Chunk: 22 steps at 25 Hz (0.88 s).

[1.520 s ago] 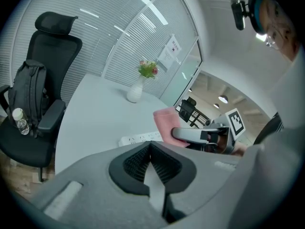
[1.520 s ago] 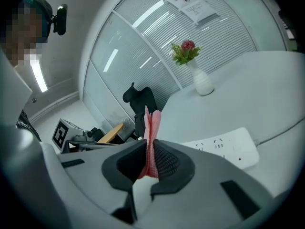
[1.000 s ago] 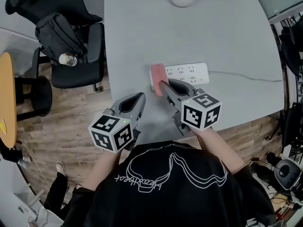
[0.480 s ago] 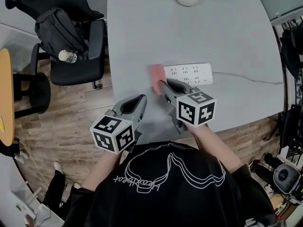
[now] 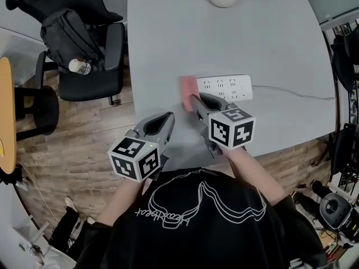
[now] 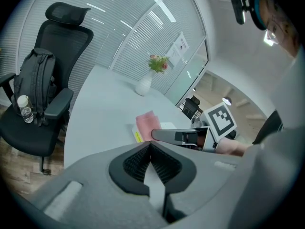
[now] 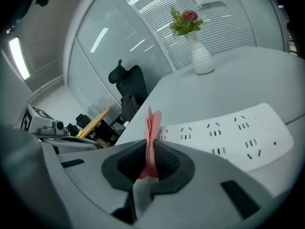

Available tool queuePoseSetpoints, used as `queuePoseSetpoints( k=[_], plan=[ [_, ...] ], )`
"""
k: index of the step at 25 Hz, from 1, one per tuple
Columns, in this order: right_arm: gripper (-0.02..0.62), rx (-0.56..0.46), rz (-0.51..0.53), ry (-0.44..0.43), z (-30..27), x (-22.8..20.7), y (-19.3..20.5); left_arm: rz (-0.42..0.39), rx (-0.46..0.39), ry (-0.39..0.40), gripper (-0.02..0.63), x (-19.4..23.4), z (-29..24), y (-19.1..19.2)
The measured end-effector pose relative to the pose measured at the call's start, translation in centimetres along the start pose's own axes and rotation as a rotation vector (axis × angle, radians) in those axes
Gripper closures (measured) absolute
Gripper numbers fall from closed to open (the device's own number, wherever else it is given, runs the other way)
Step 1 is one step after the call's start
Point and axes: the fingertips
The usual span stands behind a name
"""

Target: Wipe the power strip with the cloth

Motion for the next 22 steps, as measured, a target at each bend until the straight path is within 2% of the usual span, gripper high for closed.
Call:
queuePoseSetpoints(
  k=[16, 22],
  plan=[
    [0.560, -0.028, -0.002, 0.097, 2.2, -3.4, -0.2, -0.026, 0.021, 0.035, 0.594, -0.6, -0.4, 0.2],
    [0.560, -0.044, -0.039, 0.139, 3.8, -5.6, -0.1, -0.038, 0.027, 0.049, 0.594, -1.4, -0.8, 0.2]
  ],
)
Point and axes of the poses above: the fingertips, and each gripper's own axes: z backward along the fingers, x to its left, y out of its underside, and after that the axes turned 4 degrees about y, right-handed
